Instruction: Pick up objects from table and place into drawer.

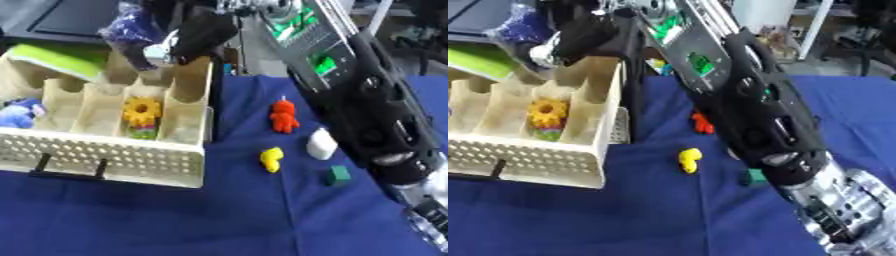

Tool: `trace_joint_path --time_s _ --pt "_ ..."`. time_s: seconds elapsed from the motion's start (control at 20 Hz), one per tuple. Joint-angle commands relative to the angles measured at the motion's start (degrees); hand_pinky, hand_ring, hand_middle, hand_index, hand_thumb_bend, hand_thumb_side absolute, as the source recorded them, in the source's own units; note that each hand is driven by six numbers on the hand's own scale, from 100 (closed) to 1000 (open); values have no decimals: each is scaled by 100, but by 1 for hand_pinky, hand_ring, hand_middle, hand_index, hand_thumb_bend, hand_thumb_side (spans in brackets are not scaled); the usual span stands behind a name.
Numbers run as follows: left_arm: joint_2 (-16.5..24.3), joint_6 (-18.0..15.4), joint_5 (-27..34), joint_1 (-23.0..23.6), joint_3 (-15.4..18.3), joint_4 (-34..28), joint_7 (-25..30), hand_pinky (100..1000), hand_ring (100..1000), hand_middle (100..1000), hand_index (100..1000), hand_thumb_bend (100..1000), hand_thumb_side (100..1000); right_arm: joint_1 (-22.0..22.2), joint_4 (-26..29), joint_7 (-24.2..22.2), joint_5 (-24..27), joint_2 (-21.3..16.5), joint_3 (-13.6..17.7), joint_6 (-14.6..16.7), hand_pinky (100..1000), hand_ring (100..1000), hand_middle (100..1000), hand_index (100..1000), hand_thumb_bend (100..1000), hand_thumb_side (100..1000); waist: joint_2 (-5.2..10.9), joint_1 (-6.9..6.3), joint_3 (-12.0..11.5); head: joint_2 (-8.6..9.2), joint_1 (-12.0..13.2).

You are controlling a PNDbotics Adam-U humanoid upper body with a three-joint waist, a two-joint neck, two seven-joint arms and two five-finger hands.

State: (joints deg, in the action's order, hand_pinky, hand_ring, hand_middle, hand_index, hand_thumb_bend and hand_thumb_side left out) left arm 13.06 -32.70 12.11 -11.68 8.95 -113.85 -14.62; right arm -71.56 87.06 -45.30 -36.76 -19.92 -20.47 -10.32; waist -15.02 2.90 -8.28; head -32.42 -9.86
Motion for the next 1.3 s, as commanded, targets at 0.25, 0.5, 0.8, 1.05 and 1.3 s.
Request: trace_joint_path --time_s 0.25,0.5,0.8,1.05,1.3 --pt "44 -7 12 -59 -10 -74 28 441 645 642 850 266 1000 -80 75 -72 7 -74 90 27 693 776 604 761 476 580 88 -58 3 51 -8" --pt "41 -16 9 -42 -6 -74 28 440 645 642 850 266 1000 -49 191 -1 28 -142 183 4 689 767 587 742 463 586 96 -86 28 66 0" --pt "45 -29 -2 -31 16 -74 9 441 645 642 850 265 1000 115 696 224 266 -437 462 -104 682 753 570 736 457 585 98 -102 89 85 59" --pt "39 -41 -29 -29 38 -74 -16 441 645 642 850 264 1000 490 1463 430 627 -829 716 -276 676 745 564 732 449 577 79 -124 145 110 139" --pt "29 -65 -55 -22 57 -74 -40 441 644 643 850 266 1000 996 2208 635 924 -1171 993 -505 669 734 558 741 442 565 60 -170 190 140 186"
